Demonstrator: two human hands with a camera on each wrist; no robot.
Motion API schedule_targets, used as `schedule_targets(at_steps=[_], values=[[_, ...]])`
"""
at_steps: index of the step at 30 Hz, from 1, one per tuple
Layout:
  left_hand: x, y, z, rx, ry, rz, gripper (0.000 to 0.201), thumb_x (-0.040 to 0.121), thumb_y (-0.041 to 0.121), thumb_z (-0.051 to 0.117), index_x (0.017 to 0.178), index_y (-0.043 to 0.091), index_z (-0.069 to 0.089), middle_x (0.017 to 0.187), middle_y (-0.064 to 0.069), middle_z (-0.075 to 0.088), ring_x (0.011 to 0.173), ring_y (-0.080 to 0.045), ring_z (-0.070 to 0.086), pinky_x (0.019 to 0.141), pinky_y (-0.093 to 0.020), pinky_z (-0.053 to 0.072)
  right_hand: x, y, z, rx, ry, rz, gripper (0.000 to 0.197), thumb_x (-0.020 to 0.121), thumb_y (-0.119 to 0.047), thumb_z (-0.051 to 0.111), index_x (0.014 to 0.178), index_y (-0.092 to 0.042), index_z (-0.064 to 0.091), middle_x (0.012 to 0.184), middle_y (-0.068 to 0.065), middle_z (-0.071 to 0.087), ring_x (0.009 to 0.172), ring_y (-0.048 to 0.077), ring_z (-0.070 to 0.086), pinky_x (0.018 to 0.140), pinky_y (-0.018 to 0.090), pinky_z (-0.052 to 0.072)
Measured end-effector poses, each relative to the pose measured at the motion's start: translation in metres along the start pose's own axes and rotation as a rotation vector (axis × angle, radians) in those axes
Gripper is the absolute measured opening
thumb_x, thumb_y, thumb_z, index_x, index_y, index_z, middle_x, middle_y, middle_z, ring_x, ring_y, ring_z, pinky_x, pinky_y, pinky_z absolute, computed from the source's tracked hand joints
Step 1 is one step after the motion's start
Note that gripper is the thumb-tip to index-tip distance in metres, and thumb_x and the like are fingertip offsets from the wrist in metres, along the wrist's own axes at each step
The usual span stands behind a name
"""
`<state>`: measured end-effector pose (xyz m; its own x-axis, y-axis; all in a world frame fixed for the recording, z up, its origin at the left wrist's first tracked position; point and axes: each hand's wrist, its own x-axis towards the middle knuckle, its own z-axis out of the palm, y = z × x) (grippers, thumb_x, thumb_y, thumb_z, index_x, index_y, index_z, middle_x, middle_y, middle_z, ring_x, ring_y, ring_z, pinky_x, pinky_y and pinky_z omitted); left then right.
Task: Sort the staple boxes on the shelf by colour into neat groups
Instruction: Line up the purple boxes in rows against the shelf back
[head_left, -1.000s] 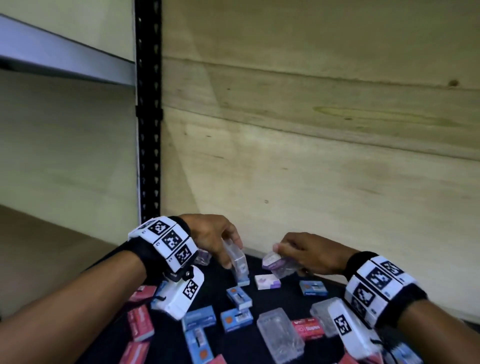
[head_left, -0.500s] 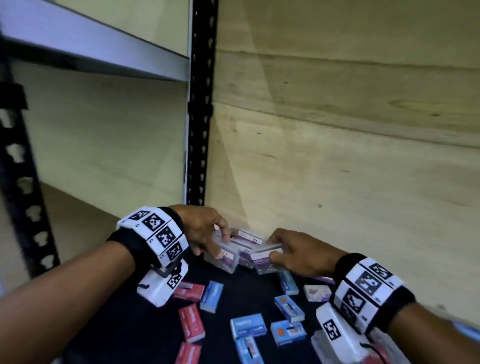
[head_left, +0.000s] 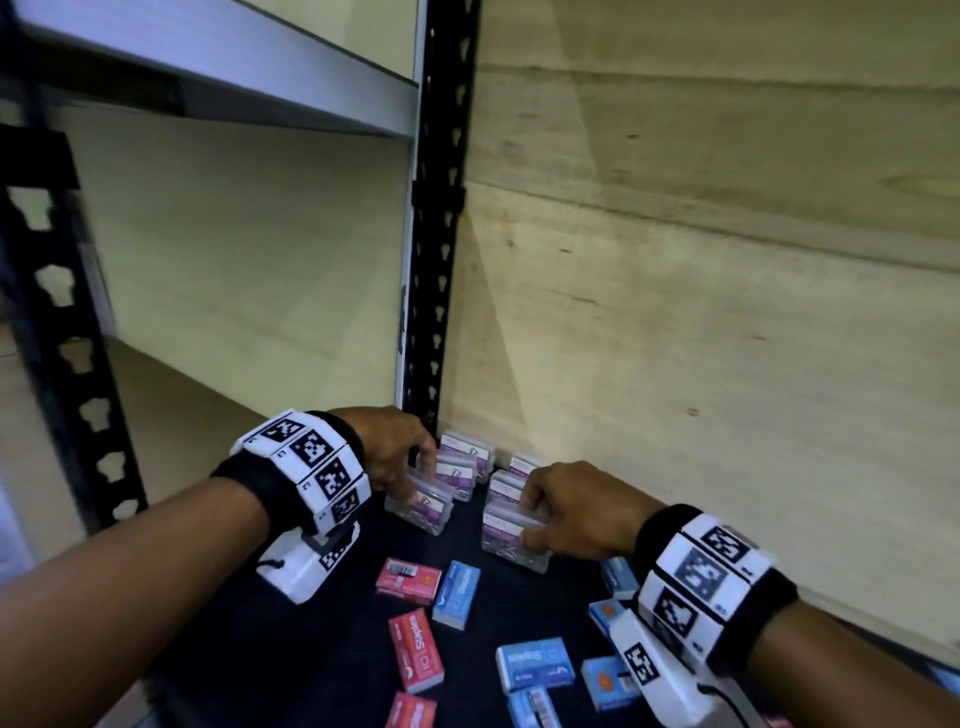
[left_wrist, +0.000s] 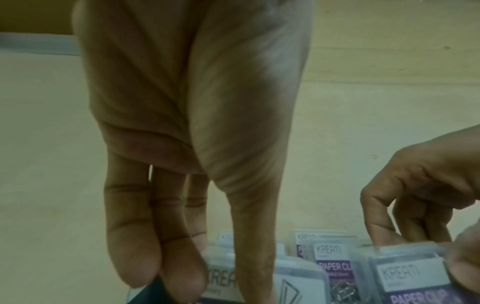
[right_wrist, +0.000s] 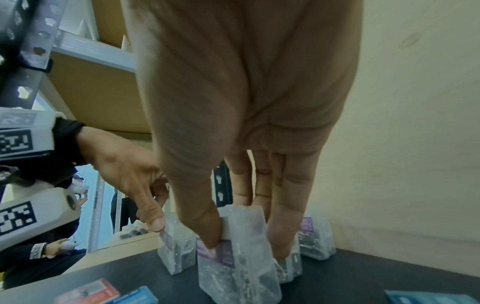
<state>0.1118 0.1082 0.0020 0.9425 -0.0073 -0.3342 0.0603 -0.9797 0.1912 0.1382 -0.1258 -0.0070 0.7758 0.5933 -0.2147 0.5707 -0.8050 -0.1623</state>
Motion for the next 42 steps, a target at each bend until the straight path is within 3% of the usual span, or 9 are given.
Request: schedule_targets(at_steps=[5,11,14,18,21,24,30,34,42], values=[[-0.002,-0.003,0.002,-0.022,0.011,-0.020,0.036,0.083,0.025,0.077,0.116,0.028,0.062,0.103,0.000,0.068,0.069,-0.011,0.063,0.070,-0.025,0.052,0.004,-0.005,0.001,-0.050,0.006,-0.008,0.039,0.086,-0.039,0.073,0.120,-0.023,0.060,0.118,-0.001,0.062,0.103,0.019,0.061,0.081,0.027,0.048],[-0.020,0.001,-0.004,0.158,0.127,-0.087,0.054,0.073,0.035,0.084,0.117,0.032,0.054,0.113,0.006,0.054,0.101,-0.017,0.057,0.083,-0.032,0.049,-0.001,-0.012,-0.002,-0.154,0.099,-0.085,0.044,0.085,-0.043,0.071,0.122,-0.025,0.057,0.122,0.000,0.054,0.108,0.020,0.055,0.087,0.033,0.048],[-0.032,0.006,-0.006,0.132,0.150,-0.050,0.041,0.072,0.032,0.085,0.100,0.029,0.055,0.099,0.008,0.055,0.092,-0.015,0.057,0.078,-0.030,0.049,-0.006,-0.026,-0.004,-0.128,0.125,-0.249,0.037,0.086,-0.039,0.070,0.121,-0.029,0.058,0.116,-0.003,0.050,0.109,0.016,0.049,0.088,0.032,0.045],[-0.043,0.012,0.009,0.102,-0.090,-0.016,0.036,0.071,0.035,0.086,0.101,0.030,0.067,0.095,0.012,0.065,0.091,-0.011,0.063,0.086,-0.030,0.052,-0.010,-0.046,0.003,-0.166,-0.115,-0.342,0.036,0.090,-0.027,0.069,0.124,-0.028,0.061,0.092,-0.008,0.057,0.086,0.013,0.053,0.074,0.025,0.037],[-0.046,0.010,0.024,0.104,-0.170,0.005,0.046,0.073,0.036,0.084,0.115,0.031,0.066,0.107,0.010,0.067,0.099,-0.011,0.063,0.089,-0.028,0.051,-0.011,-0.053,0.011,-0.270,-0.193,-0.346,0.051,0.090,-0.021,0.068,0.138,-0.028,0.053,0.118,0.002,0.065,0.101,0.021,0.059,0.079,0.024,0.035],[-0.048,0.006,0.036,0.087,-0.157,0.039,0.047,0.074,0.036,0.083,0.117,0.029,0.066,0.109,0.010,0.066,0.100,-0.010,0.061,0.087,-0.026,0.048,-0.011,-0.055,0.014,-0.290,-0.183,-0.336,0.054,0.089,-0.017,0.070,0.139,-0.028,0.052,0.128,0.005,0.062,0.114,0.025,0.057,0.081,0.025,0.035],[-0.052,0.001,0.044,0.066,-0.100,0.052,0.035,0.073,0.039,0.082,0.104,0.030,0.069,0.098,0.013,0.067,0.089,-0.006,0.063,0.085,-0.028,0.052,-0.014,-0.048,0.019,-0.274,-0.161,-0.295,0.039,0.083,-0.015,0.076,0.119,-0.019,0.060,0.112,0.005,0.062,0.089,0.018,0.048,0.073,0.028,0.034],[-0.063,0.008,0.032,0.057,-0.043,0.042,0.032,0.074,0.040,0.081,0.102,0.030,0.069,0.097,0.015,0.067,0.086,-0.004,0.062,0.074,-0.019,0.048,-0.018,-0.037,0.018,-0.266,-0.099,-0.268,0.034,0.079,-0.020,0.077,0.110,-0.021,0.061,0.090,-0.003,0.054,0.084,0.019,0.050,0.071,0.028,0.037],[-0.064,0.057,0.014,0.092,0.016,0.131,0.034,0.073,0.041,0.082,0.102,0.027,0.070,0.093,0.014,0.068,0.081,-0.004,0.062,0.068,-0.015,0.044,-0.052,0.010,-0.004,-0.237,-0.071,-0.090,0.039,0.079,-0.035,0.080,0.109,-0.024,0.057,0.091,-0.004,0.051,0.084,0.021,0.053,0.062,0.029,0.036]])
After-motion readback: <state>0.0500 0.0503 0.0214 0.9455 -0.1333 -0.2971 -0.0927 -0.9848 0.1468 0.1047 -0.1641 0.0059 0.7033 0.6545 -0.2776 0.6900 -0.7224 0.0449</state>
